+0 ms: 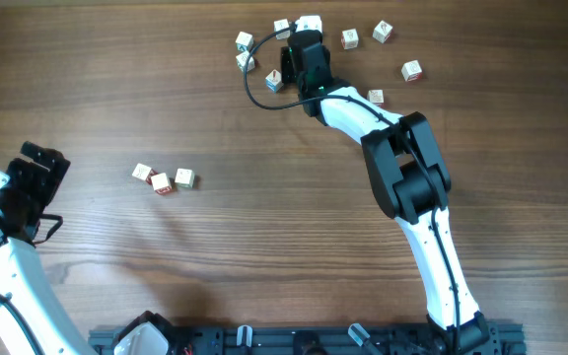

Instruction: Form a horizontal line

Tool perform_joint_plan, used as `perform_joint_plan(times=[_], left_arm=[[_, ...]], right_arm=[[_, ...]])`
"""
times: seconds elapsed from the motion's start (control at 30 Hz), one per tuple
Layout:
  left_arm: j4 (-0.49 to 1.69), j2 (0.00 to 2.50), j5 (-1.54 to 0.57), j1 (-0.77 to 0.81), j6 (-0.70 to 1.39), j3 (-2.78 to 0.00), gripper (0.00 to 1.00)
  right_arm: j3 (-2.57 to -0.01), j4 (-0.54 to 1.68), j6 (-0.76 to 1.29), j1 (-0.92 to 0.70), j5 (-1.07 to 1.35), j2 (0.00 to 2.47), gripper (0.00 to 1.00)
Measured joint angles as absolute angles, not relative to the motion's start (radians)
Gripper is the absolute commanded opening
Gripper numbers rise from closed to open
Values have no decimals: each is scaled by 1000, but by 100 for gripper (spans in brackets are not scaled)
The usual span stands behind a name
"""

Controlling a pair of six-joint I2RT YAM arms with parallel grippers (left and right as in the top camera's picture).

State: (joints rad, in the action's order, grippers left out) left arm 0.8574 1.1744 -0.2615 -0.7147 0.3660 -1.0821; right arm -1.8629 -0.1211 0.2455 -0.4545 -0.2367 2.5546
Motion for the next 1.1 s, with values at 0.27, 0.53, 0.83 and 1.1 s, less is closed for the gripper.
perform_joint_plan(times=[0.27, 0.53, 0.83, 1.1], left_arm=[[857, 1174, -261, -715, 366, -1082, 100], [859, 1174, -262, -715, 366, -1082, 100], [860, 1174, -262, -715, 366, -1082, 100], [860, 1174, -264, -715, 366, -1082, 100]], right_arm=[[-1922, -18, 232, -455, -236, 2539, 11], [-1926, 321, 226, -476, -114, 2337, 10], [-1922, 719, 421, -623, 210, 2215, 6], [-1668, 464, 638, -864, 78, 2218, 6]])
